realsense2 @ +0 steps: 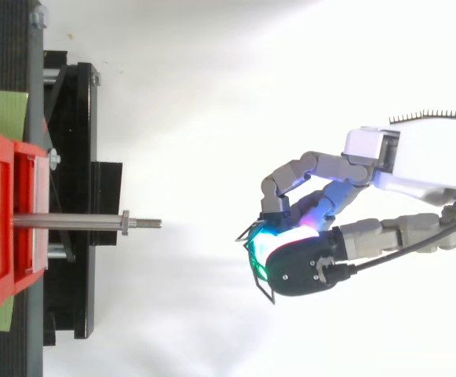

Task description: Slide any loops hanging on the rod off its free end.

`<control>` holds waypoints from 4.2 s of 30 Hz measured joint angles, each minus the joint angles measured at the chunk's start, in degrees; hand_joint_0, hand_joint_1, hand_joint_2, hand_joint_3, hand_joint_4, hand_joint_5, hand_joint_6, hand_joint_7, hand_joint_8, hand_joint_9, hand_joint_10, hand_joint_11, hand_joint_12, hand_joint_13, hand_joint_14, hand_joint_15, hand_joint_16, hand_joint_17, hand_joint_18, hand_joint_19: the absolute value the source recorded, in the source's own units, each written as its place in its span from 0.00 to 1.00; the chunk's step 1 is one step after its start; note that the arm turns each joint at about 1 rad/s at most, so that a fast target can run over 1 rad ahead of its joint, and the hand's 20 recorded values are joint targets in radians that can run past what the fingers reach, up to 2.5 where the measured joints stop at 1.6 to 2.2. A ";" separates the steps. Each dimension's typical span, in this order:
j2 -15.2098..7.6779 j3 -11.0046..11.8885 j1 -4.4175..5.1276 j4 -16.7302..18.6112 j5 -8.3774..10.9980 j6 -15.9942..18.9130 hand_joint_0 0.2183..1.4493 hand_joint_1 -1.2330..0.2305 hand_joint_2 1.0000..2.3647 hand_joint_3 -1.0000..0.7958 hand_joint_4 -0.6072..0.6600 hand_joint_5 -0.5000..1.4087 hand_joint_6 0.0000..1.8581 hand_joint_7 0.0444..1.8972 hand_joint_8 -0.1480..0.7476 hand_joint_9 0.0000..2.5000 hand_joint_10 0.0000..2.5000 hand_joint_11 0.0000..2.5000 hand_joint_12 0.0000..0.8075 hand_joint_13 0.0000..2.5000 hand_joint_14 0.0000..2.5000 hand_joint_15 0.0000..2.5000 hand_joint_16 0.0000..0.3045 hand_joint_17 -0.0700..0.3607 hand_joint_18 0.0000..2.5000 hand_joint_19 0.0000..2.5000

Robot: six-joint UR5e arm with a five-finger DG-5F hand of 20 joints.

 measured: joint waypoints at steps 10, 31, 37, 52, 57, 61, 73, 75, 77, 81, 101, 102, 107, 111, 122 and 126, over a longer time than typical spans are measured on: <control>0.00 0.00 -0.05 0.00 0.01 -0.01 0.28 0.32 0.01 0.41 0.60 0.18 0.45 0.58 0.52 0.38 0.01 0.14 0.40 0.28 0.00 0.03 0.15 0.40 0.27 0.10; 3.13 0.01 0.00 -3.28 1.32 -3.46 0.30 0.50 0.00 0.31 0.61 0.19 0.43 0.57 0.52 0.40 0.01 0.14 0.39 0.29 0.00 0.02 0.14 0.39 0.29 0.09; 4.38 0.04 0.01 -4.61 1.56 -3.90 0.29 0.44 0.01 0.39 0.60 0.19 0.44 0.58 0.52 0.39 0.00 0.14 0.39 0.28 0.00 0.03 0.14 0.39 0.28 0.09; 5.33 0.10 -0.30 -6.09 1.58 -4.05 0.27 0.36 0.02 0.50 0.54 0.18 0.46 0.58 0.51 0.38 0.00 0.14 0.40 0.28 0.00 0.02 0.14 0.39 0.27 0.09; 5.33 0.09 -0.31 -6.07 1.58 -4.05 0.28 0.35 0.02 0.53 0.47 0.18 0.47 0.59 0.50 0.39 0.00 0.13 0.39 0.28 0.00 0.02 0.14 0.39 0.28 0.09; 5.34 0.10 -0.15 -6.11 1.70 -4.05 0.28 0.34 0.02 0.56 0.43 0.19 0.47 0.60 0.50 0.39 0.00 0.14 0.39 0.28 0.00 0.02 0.14 0.39 0.28 0.09; 5.30 0.09 0.07 -6.07 3.00 -4.05 0.31 0.31 0.02 0.56 0.36 0.18 0.48 0.64 0.50 0.39 0.01 0.14 0.39 0.28 0.00 0.02 0.14 0.39 0.29 0.09; 5.31 0.09 0.09 -6.06 3.06 -4.02 0.31 0.31 0.02 0.57 0.35 0.18 0.49 0.64 0.50 0.39 0.01 0.14 0.39 0.28 0.00 0.02 0.14 0.39 0.29 0.09; 5.29 0.08 0.09 -6.07 3.15 -3.99 0.31 0.31 0.02 0.57 0.34 0.18 0.49 0.63 0.50 0.40 0.01 0.14 0.39 0.28 0.00 0.02 0.14 0.39 0.29 0.09; 5.29 0.09 0.10 -6.07 3.23 -3.89 0.31 0.31 0.02 0.55 0.37 0.17 0.49 0.60 0.50 0.39 0.01 0.14 0.39 0.29 0.00 0.02 0.14 0.39 0.29 0.09; 4.86 -7.55 -0.33 9.70 3.29 -1.10 0.30 0.32 0.02 0.45 0.51 0.17 0.47 0.58 0.50 0.39 0.00 0.14 0.39 0.28 0.00 0.02 0.14 0.39 0.29 0.09; 4.85 -8.63 -0.30 11.52 3.38 -0.92 0.30 0.32 0.02 0.45 0.51 0.17 0.47 0.58 0.50 0.38 0.01 0.14 0.40 0.28 0.00 0.02 0.14 0.39 0.29 0.09; 4.59 -10.85 -0.29 18.89 3.66 -0.81 0.30 0.32 0.02 0.43 0.53 0.17 0.47 0.57 0.50 0.38 0.00 0.14 0.40 0.28 0.00 0.02 0.14 0.39 0.28 0.09; 3.28 -11.27 -0.49 23.16 3.48 -0.60 0.29 0.32 0.01 0.41 0.55 0.17 0.47 0.57 0.49 0.38 0.01 0.14 0.40 0.28 0.00 0.02 0.15 0.39 0.28 0.09; 1.16 -11.39 -0.93 28.48 3.08 -0.11 0.27 0.34 0.01 0.37 0.56 0.17 0.46 0.56 0.50 0.38 0.00 0.13 0.40 0.27 0.00 0.02 0.15 0.40 0.28 0.09; 1.08 -11.42 -0.98 28.68 3.04 -0.26 0.27 0.34 0.01 0.36 0.57 0.17 0.46 0.56 0.50 0.38 0.00 0.13 0.40 0.27 0.00 0.02 0.15 0.40 0.28 0.09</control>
